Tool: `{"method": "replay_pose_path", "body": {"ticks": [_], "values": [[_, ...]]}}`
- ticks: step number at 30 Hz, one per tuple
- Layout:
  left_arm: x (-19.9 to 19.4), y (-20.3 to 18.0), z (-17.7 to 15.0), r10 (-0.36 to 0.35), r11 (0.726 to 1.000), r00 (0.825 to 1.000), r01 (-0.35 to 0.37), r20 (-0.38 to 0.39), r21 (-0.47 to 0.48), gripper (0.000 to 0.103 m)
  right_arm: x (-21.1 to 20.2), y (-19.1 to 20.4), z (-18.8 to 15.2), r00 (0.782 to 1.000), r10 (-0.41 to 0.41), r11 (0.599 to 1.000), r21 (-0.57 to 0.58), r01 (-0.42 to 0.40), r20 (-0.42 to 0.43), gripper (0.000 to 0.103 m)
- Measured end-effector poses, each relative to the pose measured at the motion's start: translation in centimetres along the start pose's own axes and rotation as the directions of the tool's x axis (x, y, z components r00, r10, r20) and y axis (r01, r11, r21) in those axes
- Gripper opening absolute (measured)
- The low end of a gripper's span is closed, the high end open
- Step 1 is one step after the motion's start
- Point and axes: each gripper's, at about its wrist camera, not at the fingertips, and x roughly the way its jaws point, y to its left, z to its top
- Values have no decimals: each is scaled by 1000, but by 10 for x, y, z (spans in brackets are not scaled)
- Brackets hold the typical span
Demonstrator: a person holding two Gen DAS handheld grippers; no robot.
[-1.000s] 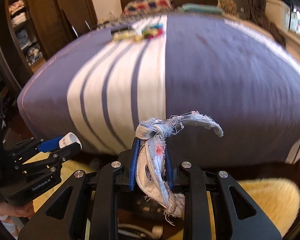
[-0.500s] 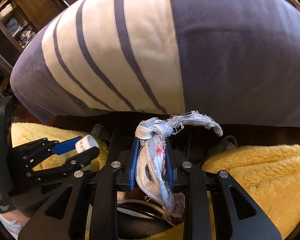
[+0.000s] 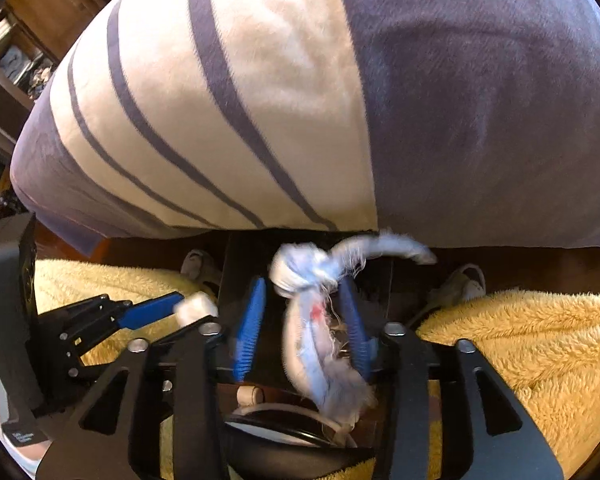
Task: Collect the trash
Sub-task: 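Open both grippers over the bin to drop the tape roll and rope toy, then raise both tools back toward the item pile on the bed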
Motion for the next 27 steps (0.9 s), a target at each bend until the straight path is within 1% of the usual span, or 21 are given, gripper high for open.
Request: {"method": "replay_pose_path", "body": {"ticks": [1,3,4,5,6,7,9,10,11,12,16,18,20,24,27], "values": [[-1,1,0,4,1000,1000,-4,2,-2,51,-1,-1,1,1000,-4,1000,3,4,5,51],[-4,1,0,17,1000,1000,-17,12,-5,61,-7,-3,5,1000,-15,1000,10,15,24,55],[-6,1,0,22,1000,1000,-22,19,-4,64,-10,-4,6,999,-22,1000,10,21,35,57],[-9,1,1,29,1000,999,-29,30,-3,71,-14,-5,6,998,-31,999,9,31,48,62],[-14,1,1,37,999,998,-37,42,-1,79,-21,-6,8,997,-49,999,8,48,68,69],[-18,1,2,46,999,997,-46,55,0,82,-27,-6,9,994,-61,998,9,61,85,73],[-33,3,5,78,997,992,-78,103,1,90,-42,-7,10,986,-91,996,5,91,141,86],[-38,5,6,88,996,989,-88,119,-1,91,-50,-7,12,980,-104,994,4,105,168,88],[-47,6,8,96,995,985,-96,143,-5,93,-58,-8,13,973,-117,993,3,119,197,94],[-55,8,11,103,995,981,-102,165,-9,94,-68,-8,14,963,-129,991,3,132,235,96],[-85,10,20,109,994,965,-108,238,-19,95,-95,-5,24,939,-143,989,2,149,313,97],[-99,10,28,110,994,955,-109,276,-17,95,-107,-4,32,927,-145,988,7,152,347,99],[-112,9,38,118,993,943,-121,310,-10,95,-115,-5,40,918,-152,987,9,160,367,99],[-126,4,63,116,992,931,-124,346,3,95,-125,-6,62,904,-163,985,9,174,394,99],[-135,6,83,136,989,919,-147,370,3,95,-128,-4,80,893,-178,981,3,194,413,99]]}}
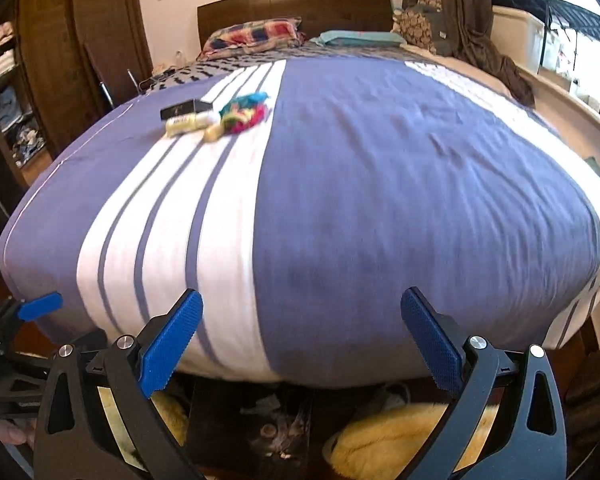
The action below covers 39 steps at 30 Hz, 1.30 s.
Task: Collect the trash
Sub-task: 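Raise both tools back toward the item pile on the bed, then grasp the cream tube with the left gripper while the right grasps the fuzzy colourful toy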
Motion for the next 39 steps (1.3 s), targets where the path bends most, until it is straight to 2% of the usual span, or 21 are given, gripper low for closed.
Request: {"method": "replay_pose_path", "body": {"ticks": [6,14,21,27,31,36,38,39], "values": [[13,22,45,25,999,1000,-25,17,-23,95,23,1,43,1000,9,1000,-3,-9,10,99],[40,40,95,50,999,998,-50,24,-4,95,61,6,94,1000,0,1000,-8,0,5,99],[67,44,124,39,999,999,-39,9,9,94,106,18,129,997,63,998,18,-63,-35,99],[82,43,136,25,999,1000,-25,0,27,94,145,36,154,986,144,989,39,-141,-82,74],[90,41,143,18,999,1000,-17,-2,43,94,165,53,163,979,175,984,27,-173,-107,69],[96,40,151,5,999,1000,-5,2,37,94,187,65,167,981,114,993,-14,-118,-155,60],[99,39,155,-3,999,1000,3,4,39,94,187,61,168,985,87,996,-17,-90,-149,56],[100,38,156,-6,999,1000,5,4,40,94,185,56,169,989,47,999,-17,-50,-137,54]]}}
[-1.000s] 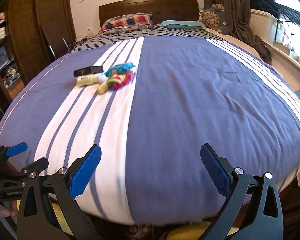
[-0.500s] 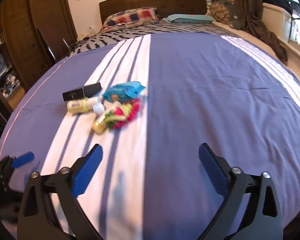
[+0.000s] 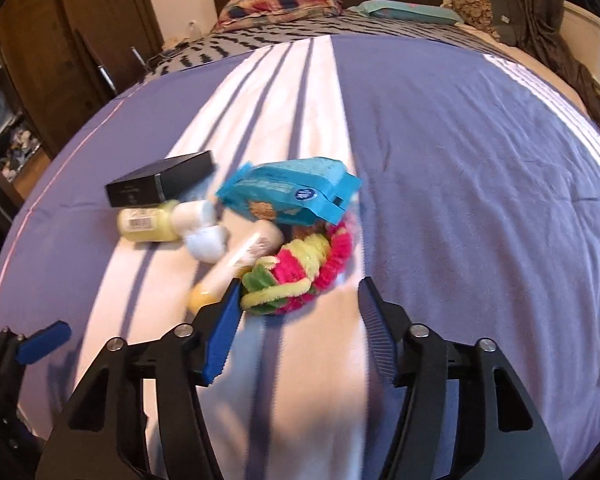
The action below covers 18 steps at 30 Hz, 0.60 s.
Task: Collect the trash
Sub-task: 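Grasp the cream tube with the left gripper while the right grasps the fuzzy colourful toy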
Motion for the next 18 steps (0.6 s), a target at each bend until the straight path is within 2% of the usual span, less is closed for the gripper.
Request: {"method": "replay_pose_path", "body": {"ticks": [3,7,10,12,16,18], "values": [[5,-5,3,-14,1000,1000,14,-1,9,94,-4,-17,3,998,-55,998,37,55,18,54],[13,-11,11,-34,999,999,34,-3,13,91,1,-28,8,1000,-1,998,61,0,12,55],[21,-14,18,-52,999,999,52,-11,11,82,8,-27,10,1000,18,998,52,-18,0,55],[28,-18,24,-68,998,997,68,-19,16,72,14,-28,13,999,41,997,60,-40,-7,55],[39,-25,31,-85,996,996,86,-20,36,67,22,-33,25,997,80,993,85,-78,-11,55],[44,-29,37,-96,995,995,97,-21,38,61,29,-33,31,998,61,996,69,-59,-24,54]]}}
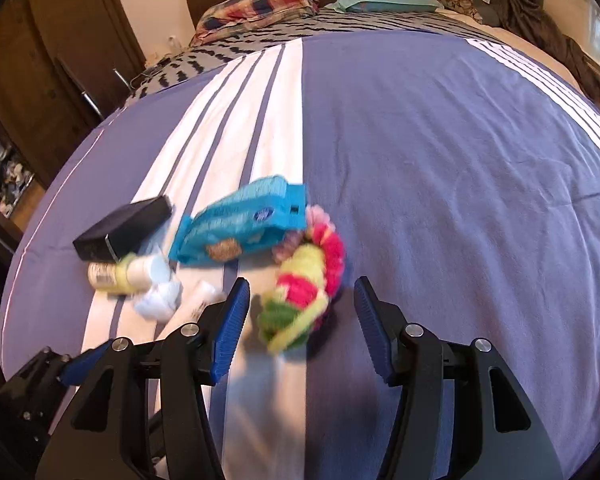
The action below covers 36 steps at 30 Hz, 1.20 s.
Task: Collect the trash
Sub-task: 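Grasp the cream tube with the left gripper while the right grasps the fuzzy colourful toy, then carry the cream tube and fuzzy toy down to the bin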
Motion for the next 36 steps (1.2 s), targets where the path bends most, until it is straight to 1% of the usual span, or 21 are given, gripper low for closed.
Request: {"method": "replay_pose_path", "body": {"ticks": [1,3,4,5,6,7,9,14,17,20,26,31,36], "values": [[2,-1,3,-5,1000,1000,5,-1,0,58,3,0,1,1000,-8,1000,-7,8,-5,53],[8,-4,10,-20,1000,1000,20,-6,3,49,6,1,2,1000,-21,999,-28,20,-11,51],[12,-6,12,-24,1000,1000,24,-8,8,46,6,1,2,1000,-29,999,-37,29,-10,49],[14,-8,15,-28,1000,1000,28,-11,12,41,6,1,1,999,-42,998,-50,41,-8,44],[16,-10,17,-31,999,999,32,-13,14,34,6,1,1,999,-52,997,-65,52,-5,40],[18,-11,18,-37,999,999,37,-15,16,31,6,0,0,999,-54,996,-72,53,-3,30],[19,-14,19,-42,999,999,42,-19,19,20,3,-5,-1,999,-43,996,-75,43,-4,25],[9,-18,9,-46,999,999,46,-24,28,19,-13,-11,-14,999,-48,995,-89,49,14,24],[-4,-20,-3,-47,999,999,48,-23,22,19,-28,-13,-28,999,-32,995,-92,34,22,24],[-16,-21,-16,-34,999,999,34,-19,25,19,-44,-11,-47,1000,-19,995,-100,21,22,24],[-52,-25,-53,-22,1000,1000,22,-6,13,19,-81,-6,-90,999,5,994,-111,-1,38,24],[-88,-29,-84,-3,1000,1000,3,24,-6,19,-111,-3,-129,999,22,995,-103,-17,45,24],[-119,-37,-118,-11,1000,999,12,47,-21,19,-139,-2,-169,998,48,996,-79,-44,52,24]]}}
